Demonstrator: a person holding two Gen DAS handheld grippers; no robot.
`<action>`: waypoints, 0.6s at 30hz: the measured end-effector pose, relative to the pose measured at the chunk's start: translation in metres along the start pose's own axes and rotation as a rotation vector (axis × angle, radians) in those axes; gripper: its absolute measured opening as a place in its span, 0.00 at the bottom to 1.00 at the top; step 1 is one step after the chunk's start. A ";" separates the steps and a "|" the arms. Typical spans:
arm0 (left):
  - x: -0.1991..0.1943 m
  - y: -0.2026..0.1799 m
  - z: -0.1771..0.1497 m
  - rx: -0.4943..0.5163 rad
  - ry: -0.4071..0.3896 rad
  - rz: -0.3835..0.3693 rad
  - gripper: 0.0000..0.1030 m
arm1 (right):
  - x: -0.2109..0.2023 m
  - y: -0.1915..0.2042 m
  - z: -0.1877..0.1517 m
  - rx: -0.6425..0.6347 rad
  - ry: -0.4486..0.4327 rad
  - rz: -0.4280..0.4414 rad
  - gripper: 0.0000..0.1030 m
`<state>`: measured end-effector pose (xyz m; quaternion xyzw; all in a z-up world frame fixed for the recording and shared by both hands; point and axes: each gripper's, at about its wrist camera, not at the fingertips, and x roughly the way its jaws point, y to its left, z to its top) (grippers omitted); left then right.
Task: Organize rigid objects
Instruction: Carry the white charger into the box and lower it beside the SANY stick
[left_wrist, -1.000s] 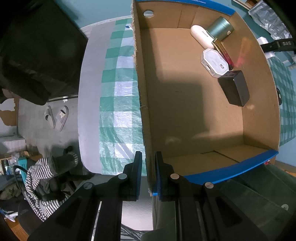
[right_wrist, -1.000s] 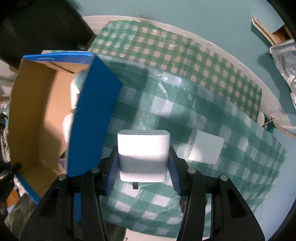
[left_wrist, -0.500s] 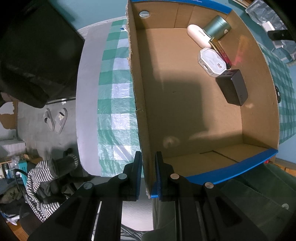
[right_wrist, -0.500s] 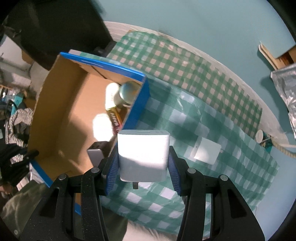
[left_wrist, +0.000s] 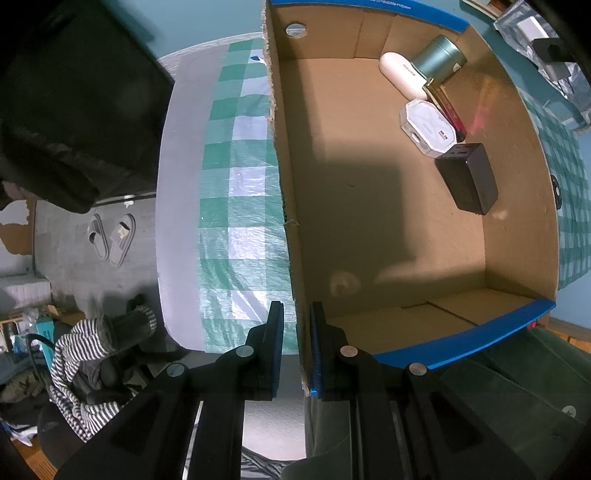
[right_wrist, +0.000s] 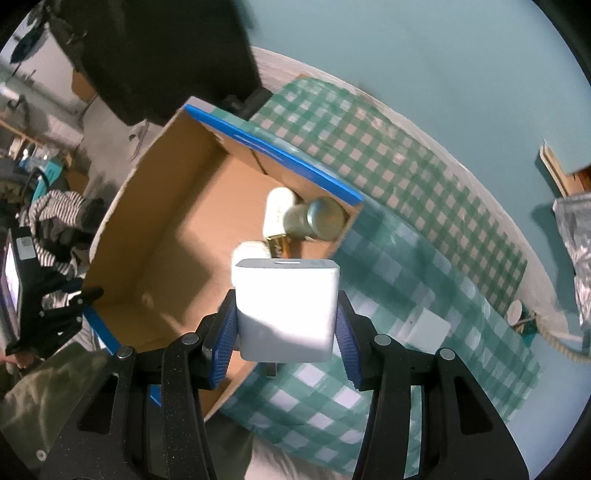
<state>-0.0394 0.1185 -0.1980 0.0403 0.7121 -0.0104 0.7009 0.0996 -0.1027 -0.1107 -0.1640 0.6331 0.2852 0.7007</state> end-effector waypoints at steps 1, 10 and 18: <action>0.000 0.000 0.000 -0.001 0.000 0.000 0.13 | 0.000 0.005 0.002 -0.014 0.000 0.002 0.48; 0.000 0.002 -0.002 -0.012 -0.004 -0.001 0.13 | 0.013 0.039 0.015 -0.112 0.019 0.005 0.48; 0.000 0.002 -0.002 -0.010 -0.004 0.001 0.13 | 0.043 0.058 0.025 -0.168 0.061 -0.009 0.48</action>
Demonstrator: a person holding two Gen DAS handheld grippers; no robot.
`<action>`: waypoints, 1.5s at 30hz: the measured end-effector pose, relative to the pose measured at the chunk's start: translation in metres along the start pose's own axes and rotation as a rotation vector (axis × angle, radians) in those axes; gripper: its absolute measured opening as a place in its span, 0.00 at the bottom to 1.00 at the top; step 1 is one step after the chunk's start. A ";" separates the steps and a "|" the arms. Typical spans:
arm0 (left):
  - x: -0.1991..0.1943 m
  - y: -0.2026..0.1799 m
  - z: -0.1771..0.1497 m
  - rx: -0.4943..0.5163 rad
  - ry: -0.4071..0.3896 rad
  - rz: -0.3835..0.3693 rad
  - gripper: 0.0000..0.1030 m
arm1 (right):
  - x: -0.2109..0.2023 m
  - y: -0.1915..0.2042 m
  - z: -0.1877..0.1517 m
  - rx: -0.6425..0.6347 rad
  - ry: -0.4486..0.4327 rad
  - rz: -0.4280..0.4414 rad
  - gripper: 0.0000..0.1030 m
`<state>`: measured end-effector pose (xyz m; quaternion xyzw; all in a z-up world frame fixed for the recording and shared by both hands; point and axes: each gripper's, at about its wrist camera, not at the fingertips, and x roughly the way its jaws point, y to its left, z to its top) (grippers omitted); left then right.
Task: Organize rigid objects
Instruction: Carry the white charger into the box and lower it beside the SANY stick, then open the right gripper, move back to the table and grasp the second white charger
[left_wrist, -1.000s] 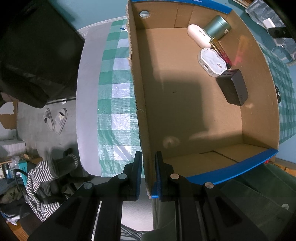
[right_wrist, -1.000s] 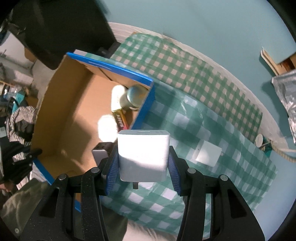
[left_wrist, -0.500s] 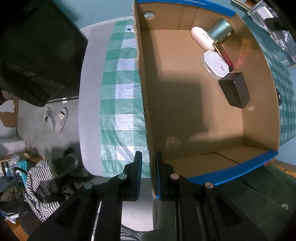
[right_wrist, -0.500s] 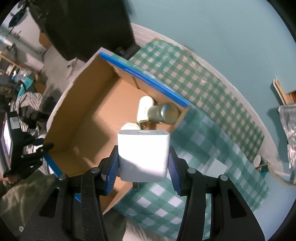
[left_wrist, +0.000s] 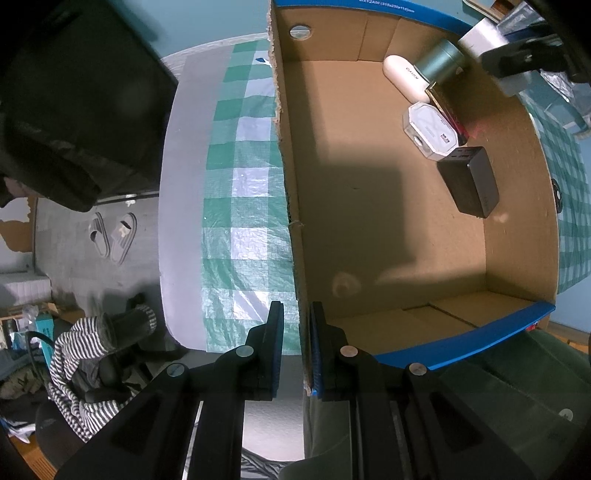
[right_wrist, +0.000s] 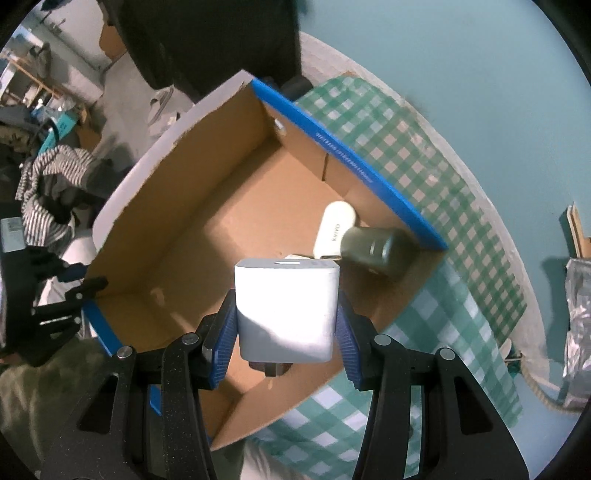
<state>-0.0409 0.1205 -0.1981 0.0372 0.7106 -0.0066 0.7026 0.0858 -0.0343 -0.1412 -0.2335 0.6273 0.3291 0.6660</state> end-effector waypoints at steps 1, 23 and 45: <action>0.000 -0.001 0.000 0.001 0.000 0.001 0.13 | 0.005 0.001 0.001 -0.003 0.007 0.000 0.48; -0.001 -0.002 0.000 -0.002 0.008 0.006 0.13 | 0.070 -0.001 0.002 -0.020 0.104 -0.048 0.47; -0.002 -0.003 0.000 -0.001 0.007 0.006 0.13 | 0.000 -0.014 -0.013 0.069 -0.019 -0.027 0.50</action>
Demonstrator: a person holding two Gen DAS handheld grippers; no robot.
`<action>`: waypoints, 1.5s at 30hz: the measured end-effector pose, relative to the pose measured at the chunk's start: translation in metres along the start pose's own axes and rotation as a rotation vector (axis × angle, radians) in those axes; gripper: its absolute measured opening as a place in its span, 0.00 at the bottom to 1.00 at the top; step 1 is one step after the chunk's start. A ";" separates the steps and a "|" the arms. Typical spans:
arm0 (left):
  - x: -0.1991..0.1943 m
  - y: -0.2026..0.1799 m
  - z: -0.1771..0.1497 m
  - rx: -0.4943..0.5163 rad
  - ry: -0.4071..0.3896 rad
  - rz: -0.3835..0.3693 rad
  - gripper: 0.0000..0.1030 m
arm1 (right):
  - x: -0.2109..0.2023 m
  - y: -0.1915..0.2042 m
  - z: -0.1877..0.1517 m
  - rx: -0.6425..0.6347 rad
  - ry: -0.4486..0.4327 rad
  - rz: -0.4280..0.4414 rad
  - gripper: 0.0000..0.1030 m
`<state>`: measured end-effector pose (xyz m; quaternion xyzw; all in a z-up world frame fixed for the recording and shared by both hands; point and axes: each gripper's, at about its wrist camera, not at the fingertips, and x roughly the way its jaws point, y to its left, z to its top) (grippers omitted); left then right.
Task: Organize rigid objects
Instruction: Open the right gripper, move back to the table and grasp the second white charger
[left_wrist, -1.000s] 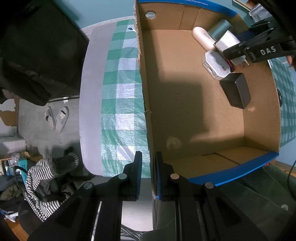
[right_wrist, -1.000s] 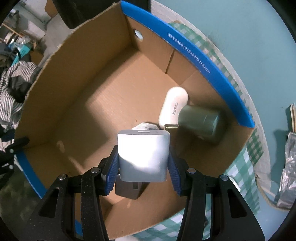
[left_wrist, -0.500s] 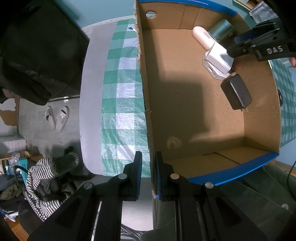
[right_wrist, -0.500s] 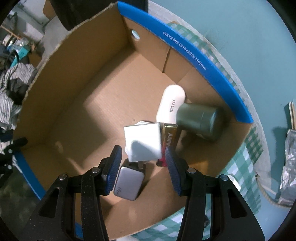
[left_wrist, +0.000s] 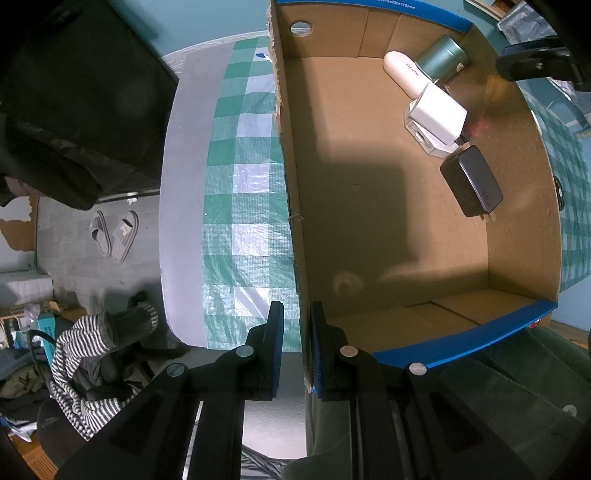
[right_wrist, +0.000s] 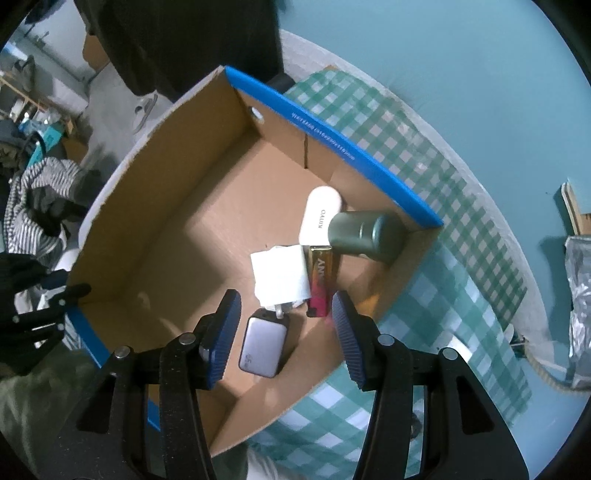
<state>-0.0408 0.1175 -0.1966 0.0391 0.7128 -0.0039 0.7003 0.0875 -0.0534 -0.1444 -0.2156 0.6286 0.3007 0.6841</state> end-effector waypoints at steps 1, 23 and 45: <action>0.000 0.000 0.000 0.000 0.000 0.000 0.13 | -0.003 -0.001 -0.001 0.004 -0.005 0.000 0.50; -0.003 0.001 -0.003 0.002 0.001 0.002 0.13 | -0.010 -0.090 -0.069 0.262 0.019 -0.035 0.51; -0.003 -0.001 0.001 -0.004 0.011 0.008 0.13 | 0.068 -0.219 -0.121 0.609 0.106 -0.077 0.62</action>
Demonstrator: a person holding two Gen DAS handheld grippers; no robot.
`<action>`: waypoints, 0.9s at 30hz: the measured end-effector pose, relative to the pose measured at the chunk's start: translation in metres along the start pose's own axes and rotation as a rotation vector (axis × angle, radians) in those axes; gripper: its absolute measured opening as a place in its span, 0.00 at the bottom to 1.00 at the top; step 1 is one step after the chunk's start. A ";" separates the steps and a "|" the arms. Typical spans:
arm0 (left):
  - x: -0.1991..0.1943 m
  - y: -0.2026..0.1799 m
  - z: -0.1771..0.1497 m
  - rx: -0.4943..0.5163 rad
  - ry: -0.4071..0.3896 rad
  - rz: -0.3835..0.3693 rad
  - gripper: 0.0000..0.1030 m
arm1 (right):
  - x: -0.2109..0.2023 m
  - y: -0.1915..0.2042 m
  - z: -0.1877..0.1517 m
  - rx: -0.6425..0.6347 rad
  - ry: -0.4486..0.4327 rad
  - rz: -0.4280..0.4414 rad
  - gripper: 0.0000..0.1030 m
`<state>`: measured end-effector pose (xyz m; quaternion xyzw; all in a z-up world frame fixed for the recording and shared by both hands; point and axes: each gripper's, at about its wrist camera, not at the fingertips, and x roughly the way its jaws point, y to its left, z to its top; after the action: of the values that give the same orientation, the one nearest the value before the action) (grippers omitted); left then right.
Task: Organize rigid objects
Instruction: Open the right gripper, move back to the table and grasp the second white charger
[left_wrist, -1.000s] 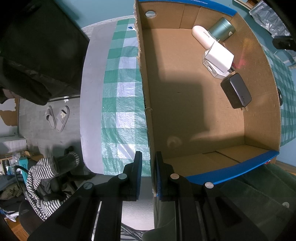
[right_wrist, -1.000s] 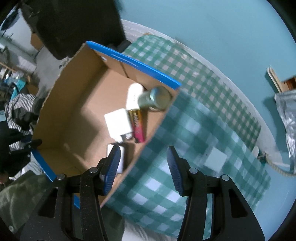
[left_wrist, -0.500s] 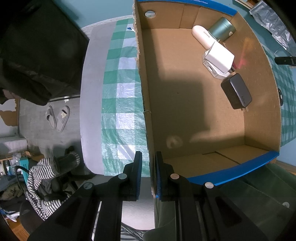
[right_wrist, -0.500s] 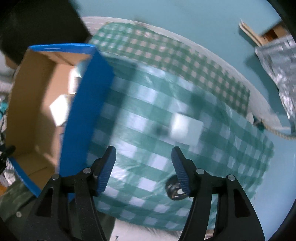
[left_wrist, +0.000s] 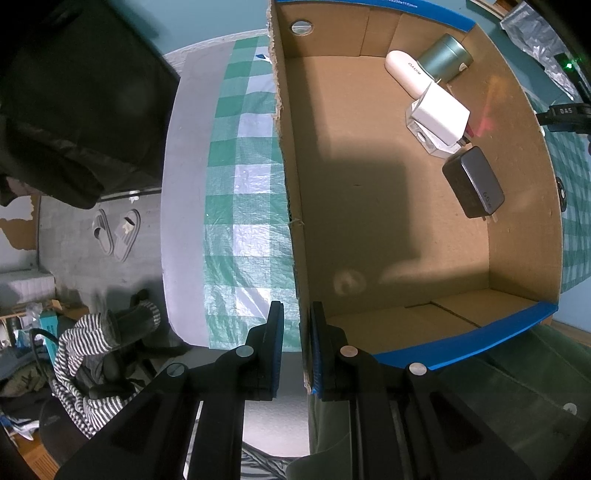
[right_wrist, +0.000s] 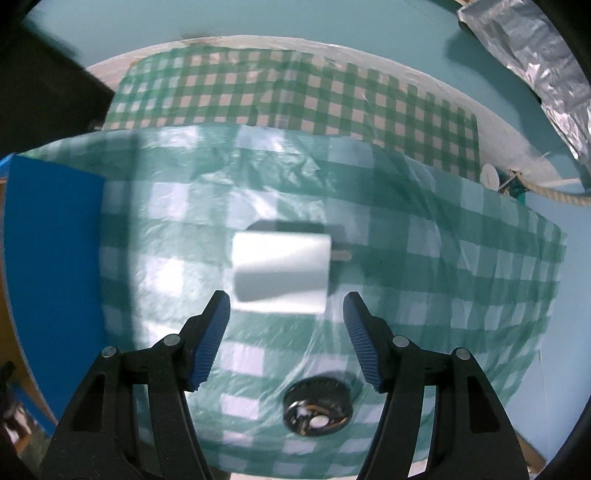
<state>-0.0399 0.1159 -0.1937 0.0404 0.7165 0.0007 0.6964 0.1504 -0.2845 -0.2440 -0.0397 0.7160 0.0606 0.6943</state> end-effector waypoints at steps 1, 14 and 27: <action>0.000 0.000 0.000 -0.001 0.000 0.000 0.13 | 0.004 -0.002 0.003 0.005 0.002 -0.002 0.62; 0.000 0.003 -0.001 -0.017 -0.005 -0.001 0.13 | 0.012 -0.008 0.014 0.111 0.036 0.084 0.66; 0.001 0.003 0.000 -0.016 -0.003 0.000 0.13 | 0.032 -0.001 0.020 0.209 0.078 0.069 0.66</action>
<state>-0.0402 0.1189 -0.1950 0.0347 0.7156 0.0065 0.6976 0.1695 -0.2820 -0.2769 0.0552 0.7457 0.0080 0.6639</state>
